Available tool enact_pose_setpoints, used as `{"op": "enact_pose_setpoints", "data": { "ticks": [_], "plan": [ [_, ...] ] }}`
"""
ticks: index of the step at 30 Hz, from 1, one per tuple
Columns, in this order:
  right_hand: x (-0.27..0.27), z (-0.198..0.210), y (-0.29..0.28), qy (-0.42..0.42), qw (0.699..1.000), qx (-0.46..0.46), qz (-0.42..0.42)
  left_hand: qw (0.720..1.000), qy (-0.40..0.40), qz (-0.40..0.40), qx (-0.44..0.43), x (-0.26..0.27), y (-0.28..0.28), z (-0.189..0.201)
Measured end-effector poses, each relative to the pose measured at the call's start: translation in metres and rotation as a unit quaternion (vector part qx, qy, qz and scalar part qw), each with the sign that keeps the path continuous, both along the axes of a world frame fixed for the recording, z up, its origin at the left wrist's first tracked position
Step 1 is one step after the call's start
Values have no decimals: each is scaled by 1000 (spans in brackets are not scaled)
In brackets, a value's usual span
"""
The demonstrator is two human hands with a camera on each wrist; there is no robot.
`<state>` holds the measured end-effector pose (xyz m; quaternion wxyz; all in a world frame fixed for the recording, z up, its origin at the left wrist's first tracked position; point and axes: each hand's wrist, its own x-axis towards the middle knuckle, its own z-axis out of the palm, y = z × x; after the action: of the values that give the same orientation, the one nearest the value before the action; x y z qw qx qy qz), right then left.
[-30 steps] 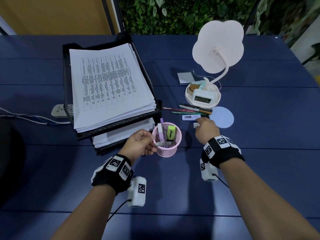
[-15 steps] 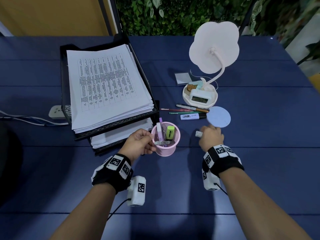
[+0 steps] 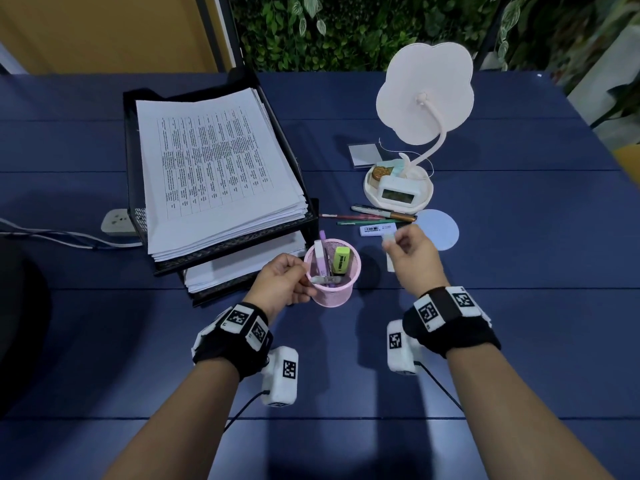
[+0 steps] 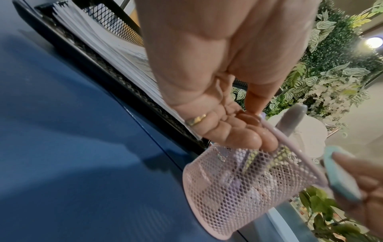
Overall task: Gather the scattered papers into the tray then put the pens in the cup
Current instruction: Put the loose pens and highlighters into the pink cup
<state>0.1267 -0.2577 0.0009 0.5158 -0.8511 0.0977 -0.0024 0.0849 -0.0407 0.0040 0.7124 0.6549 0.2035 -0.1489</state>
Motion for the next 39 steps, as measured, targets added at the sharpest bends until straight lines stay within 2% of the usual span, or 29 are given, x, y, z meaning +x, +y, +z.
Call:
{"op": "enact_pose_setpoints", "data": {
  "ticks": [3,5,6,9,11,14,17,19,21,27,34,36,39],
  "plan": [
    [1,24,10,-68,986,149,-10,1000,3,9,-12,1,-2,0],
    [-2,32,18,-83,978,193,15,1000,5,9,-14,1,-4,1],
    [-3,33,22,-86,980,176,32,1000,6,7,-13,1,-4,1],
    [-8,28,29,-81,993,44,68,1000,7,-1,-11,1,-4,2],
    [-13,23,32,-76,993,12,84,1000,8,-5,-7,1,-4,3],
    [-20,21,34,-77,992,16,101,1000,8,-6,-5,2,-4,5],
    [-21,26,35,-104,989,79,68,1000,8,-5,2,2,-4,3],
    [-18,27,35,-117,988,88,55,1000,8,-4,7,3,-4,1],
    [-16,25,35,-113,989,79,59,1000,8,-4,12,3,-4,0],
    [-17,9,34,-97,988,-33,114,1000,5,-7,10,2,-4,2],
    [-9,9,26,-61,995,32,76,1000,0,-10,4,3,-3,3],
    [-1,4,21,-49,997,3,55,1000,-1,-9,3,3,-2,3],
    [19,-11,13,-18,990,-125,57,1000,-1,-8,-5,4,-2,2]
  ]
}}
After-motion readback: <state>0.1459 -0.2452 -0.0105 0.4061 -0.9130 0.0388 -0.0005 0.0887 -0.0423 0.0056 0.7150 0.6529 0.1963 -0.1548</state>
